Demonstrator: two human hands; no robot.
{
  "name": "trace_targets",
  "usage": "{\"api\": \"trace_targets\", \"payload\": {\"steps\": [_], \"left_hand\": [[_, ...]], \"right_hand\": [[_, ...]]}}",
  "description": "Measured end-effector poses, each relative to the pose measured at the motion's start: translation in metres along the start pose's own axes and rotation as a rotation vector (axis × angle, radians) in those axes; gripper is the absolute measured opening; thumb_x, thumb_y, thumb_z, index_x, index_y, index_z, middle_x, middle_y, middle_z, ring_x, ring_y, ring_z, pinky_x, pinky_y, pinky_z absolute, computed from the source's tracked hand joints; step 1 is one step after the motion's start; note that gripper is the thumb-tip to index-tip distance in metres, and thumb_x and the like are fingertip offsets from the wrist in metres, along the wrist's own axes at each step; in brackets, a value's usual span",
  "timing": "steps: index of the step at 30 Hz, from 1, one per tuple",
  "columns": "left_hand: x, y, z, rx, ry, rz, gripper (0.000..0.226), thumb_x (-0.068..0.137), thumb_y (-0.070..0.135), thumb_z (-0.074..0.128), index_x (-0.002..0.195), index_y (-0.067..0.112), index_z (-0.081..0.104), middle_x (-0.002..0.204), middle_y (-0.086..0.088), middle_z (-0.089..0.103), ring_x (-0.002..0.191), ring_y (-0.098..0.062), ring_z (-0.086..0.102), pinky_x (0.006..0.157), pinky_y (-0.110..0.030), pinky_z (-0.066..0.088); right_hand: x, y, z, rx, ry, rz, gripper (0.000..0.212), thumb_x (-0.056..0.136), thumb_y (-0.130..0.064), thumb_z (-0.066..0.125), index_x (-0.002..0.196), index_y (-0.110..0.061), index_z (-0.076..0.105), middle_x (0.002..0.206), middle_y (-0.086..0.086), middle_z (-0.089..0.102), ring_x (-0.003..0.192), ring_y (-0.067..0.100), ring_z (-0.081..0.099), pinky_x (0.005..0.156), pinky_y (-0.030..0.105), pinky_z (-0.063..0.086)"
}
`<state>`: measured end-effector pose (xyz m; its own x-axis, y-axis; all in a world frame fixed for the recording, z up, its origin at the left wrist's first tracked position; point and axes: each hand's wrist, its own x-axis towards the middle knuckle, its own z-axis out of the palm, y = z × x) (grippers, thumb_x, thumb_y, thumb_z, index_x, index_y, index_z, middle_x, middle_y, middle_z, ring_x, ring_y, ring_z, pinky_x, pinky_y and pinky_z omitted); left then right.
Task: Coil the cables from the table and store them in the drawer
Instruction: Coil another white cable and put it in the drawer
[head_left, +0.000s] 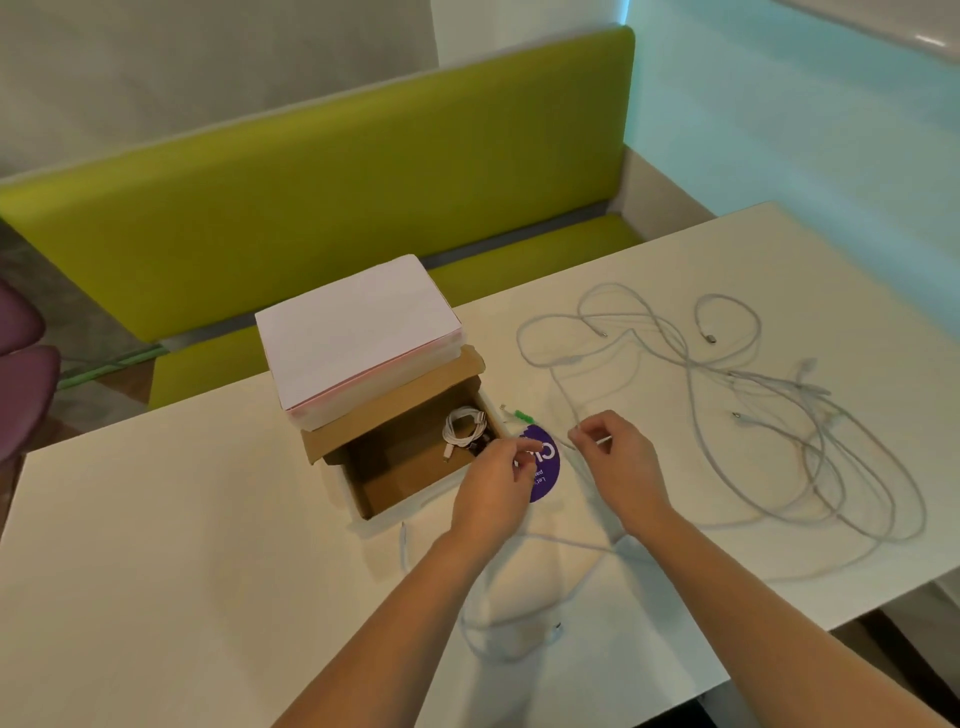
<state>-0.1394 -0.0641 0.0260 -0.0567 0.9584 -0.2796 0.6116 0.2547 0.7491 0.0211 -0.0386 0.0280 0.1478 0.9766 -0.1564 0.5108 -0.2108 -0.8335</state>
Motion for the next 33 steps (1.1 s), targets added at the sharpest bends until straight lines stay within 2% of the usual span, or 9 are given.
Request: {"api": "trace_targets", "payload": {"steps": [3,7,12,14,17,19,23,26,33], "left_hand": [[0.004,0.017,0.007,0.111,-0.009,0.159,0.046,0.094,0.022,0.061,0.138,0.03,0.048,0.135,0.004,0.048,0.128,-0.014,0.043,0.101,-0.029,0.044],[0.012,0.037,0.019,0.178,-0.018,0.261,0.06,0.089,0.038,0.067,0.143,0.032,0.041,0.138,0.001,0.037,0.131,-0.017,0.029,0.104,-0.032,0.037],[0.02,0.05,0.031,0.349,0.192,0.372,0.028,0.094,0.044,0.052,0.116,0.031,0.063,0.123,0.001,0.051,0.113,-0.024,0.046,0.089,-0.04,0.045],[0.024,0.056,0.032,0.404,0.262,0.403,0.033,0.096,0.047,0.04,0.109,0.028,0.064,0.122,0.002,0.057,0.112,-0.026,0.05,0.084,-0.041,0.045],[0.03,0.07,0.026,0.373,0.167,0.366,0.027,0.103,0.041,0.039,0.112,0.028,0.06,0.118,0.008,0.062,0.114,-0.017,0.051,0.092,-0.035,0.036],[0.03,0.083,0.02,0.251,0.071,0.33,0.025,0.104,0.04,0.038,0.105,0.028,0.059,0.101,0.011,0.066,0.099,-0.013,0.057,0.089,-0.033,0.038],[0.029,0.108,0.014,-0.207,-0.064,0.179,0.034,0.102,0.044,0.042,0.083,0.022,0.06,0.08,0.008,0.064,0.075,-0.01,0.062,0.079,-0.034,0.049],[0.028,0.141,0.007,-0.457,-0.137,0.115,0.044,0.103,0.041,0.04,0.07,0.014,0.05,0.06,0.0,0.049,0.057,-0.014,0.048,0.071,-0.033,0.052],[0.039,0.213,-0.007,-1.079,-0.26,0.165,0.034,0.106,0.029,0.034,0.085,0.015,0.056,0.062,0.005,0.033,0.054,-0.009,0.026,0.052,-0.02,0.03]], "right_hand": [[0.0,-0.019,-0.019,0.162,0.082,-0.013,0.005,0.09,-0.027,0.067,0.087,-0.023,0.064,0.082,-0.006,0.067,0.074,0.016,0.064,0.069,0.029,0.049],[0.003,-0.043,-0.045,0.327,0.106,-0.017,0.007,0.089,-0.026,0.068,0.09,-0.019,0.065,0.081,0.002,0.07,0.073,0.019,0.067,0.071,0.031,0.056],[0.011,-0.061,-0.079,0.463,0.153,0.004,0.018,0.091,-0.022,0.068,0.1,-0.007,0.065,0.079,0.009,0.07,0.059,0.011,0.065,0.06,0.023,0.057],[0.016,-0.058,-0.093,0.495,0.202,0.025,0.021,0.091,-0.023,0.067,0.103,-0.006,0.064,0.077,0.007,0.07,0.057,0.01,0.063,0.058,0.022,0.056],[0.02,-0.051,-0.11,0.543,0.283,0.046,0.028,0.09,-0.02,0.068,0.113,-0.009,0.057,0.076,0.006,0.07,0.056,0.011,0.061,0.06,0.024,0.055],[0.021,-0.046,-0.122,0.549,0.322,0.022,0.031,0.089,-0.017,0.068,0.116,-0.018,0.053,0.076,0.007,0.07,0.059,0.013,0.063,0.062,0.025,0.055],[0.031,-0.041,-0.144,0.422,0.303,-0.036,0.015,0.093,-0.019,0.061,0.105,-0.021,0.071,0.083,0.0,0.072,0.066,0.015,0.066,0.062,0.025,0.052],[0.039,-0.043,-0.159,0.361,0.244,-0.064,0.018,0.095,-0.025,0.056,0.102,-0.028,0.072,0.093,-0.013,0.074,0.076,0.011,0.069,0.069,0.026,0.051],[0.066,-0.05,-0.172,0.004,0.217,-0.245,0.009,0.09,-0.035,0.066,0.09,-0.027,0.071,0.095,-0.009,0.064,0.086,0.003,0.058,0.07,0.013,0.039]]}}
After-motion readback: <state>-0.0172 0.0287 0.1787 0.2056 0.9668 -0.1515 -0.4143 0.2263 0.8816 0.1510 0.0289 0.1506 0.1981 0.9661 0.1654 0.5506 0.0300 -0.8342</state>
